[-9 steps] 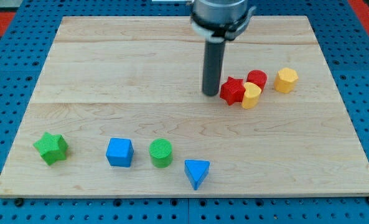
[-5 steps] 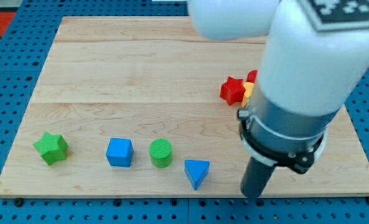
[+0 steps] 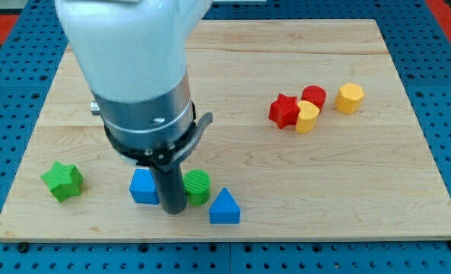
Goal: Slide the green circle into the red circle
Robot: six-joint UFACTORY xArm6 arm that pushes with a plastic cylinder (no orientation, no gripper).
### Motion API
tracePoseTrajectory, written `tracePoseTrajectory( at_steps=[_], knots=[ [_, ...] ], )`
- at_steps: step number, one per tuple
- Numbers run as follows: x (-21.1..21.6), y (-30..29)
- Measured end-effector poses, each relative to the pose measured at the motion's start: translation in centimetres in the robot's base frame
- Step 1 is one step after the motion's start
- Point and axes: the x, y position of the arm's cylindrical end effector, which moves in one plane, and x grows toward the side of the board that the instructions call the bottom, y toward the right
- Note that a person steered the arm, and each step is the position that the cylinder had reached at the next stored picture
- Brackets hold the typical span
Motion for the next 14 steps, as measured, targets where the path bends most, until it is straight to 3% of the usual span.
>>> tracePoseTrajectory(
  at_steps=[1, 6, 8, 11, 14],
  knots=[
    [-1.4, 0.2],
    [-8.9, 15.8],
    [-9.7, 21.4],
    [-6.2, 21.7],
    [-10.1, 23.1]
  ],
)
